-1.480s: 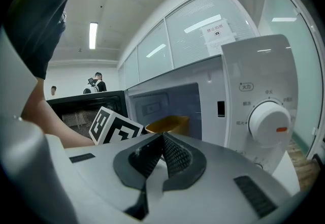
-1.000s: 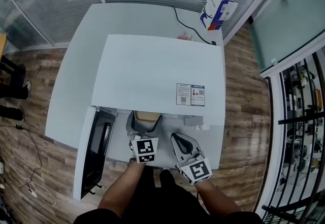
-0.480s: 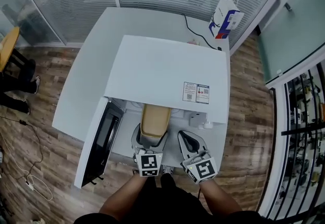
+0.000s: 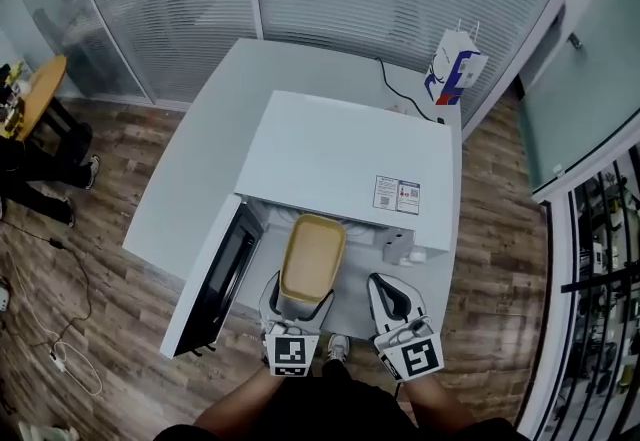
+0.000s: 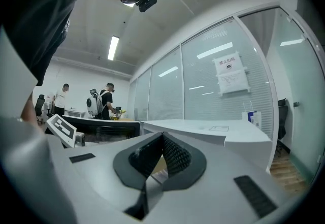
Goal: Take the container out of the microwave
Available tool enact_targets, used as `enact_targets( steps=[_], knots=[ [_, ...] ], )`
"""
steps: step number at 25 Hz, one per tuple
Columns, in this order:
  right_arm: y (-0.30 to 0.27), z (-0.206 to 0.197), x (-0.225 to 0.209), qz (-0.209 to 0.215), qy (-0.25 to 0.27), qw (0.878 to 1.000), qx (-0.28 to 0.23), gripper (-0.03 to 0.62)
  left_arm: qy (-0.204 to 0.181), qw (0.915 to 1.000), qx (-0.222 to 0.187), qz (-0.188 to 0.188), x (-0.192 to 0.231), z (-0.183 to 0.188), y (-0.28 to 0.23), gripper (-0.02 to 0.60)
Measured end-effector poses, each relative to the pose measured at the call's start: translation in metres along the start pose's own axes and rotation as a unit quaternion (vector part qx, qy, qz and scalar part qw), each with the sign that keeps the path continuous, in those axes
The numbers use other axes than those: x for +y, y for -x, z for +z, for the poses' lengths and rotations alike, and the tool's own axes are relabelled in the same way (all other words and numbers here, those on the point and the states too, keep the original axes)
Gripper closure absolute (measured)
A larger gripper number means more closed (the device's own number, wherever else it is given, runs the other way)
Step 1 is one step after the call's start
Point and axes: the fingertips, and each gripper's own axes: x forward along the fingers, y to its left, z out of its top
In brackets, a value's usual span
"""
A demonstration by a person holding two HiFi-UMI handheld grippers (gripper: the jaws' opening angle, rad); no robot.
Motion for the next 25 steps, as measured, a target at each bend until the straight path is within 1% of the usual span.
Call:
enact_targets(
  steps=[4,9,12,15,17,21,25],
  knots=[
    [0.002,0.018,-0.002,-0.003,0.006,1.0,-0.025,0.595,0.006,0.9998,-0.017,0.008,0.001,0.014,0.02,0.117],
    [0.003,0.034,-0.009,-0.015,0.012,0.999,-0.047,0.595,-0.001,0.9986,-0.052,0.008,-0.001,0.046,0.032,0.117],
    [0.004,0.044,-0.012,-0.021,0.015,0.998,-0.063,0.595,0.001,0.9974,-0.073,-0.001,-0.003,0.067,0.032,0.117],
    [0.006,0.058,-0.018,-0.029,0.019,0.996,-0.081,0.595,-0.012,0.9958,-0.09,-0.012,-0.007,0.089,0.028,0.117],
    [0.007,0.067,-0.021,-0.033,0.025,0.995,-0.089,0.595,-0.014,0.9943,-0.104,-0.016,-0.008,0.105,0.025,0.116],
    [0.001,0.089,-0.021,-0.039,0.032,0.992,-0.114,0.595,-0.008,0.9916,-0.129,-0.009,0.0,0.134,0.021,0.115],
    [0.005,0.103,-0.028,-0.046,0.04,0.99,-0.13,0.595,0.0,0.9894,-0.145,-0.014,-0.001,0.152,0.013,0.115]
  ],
)
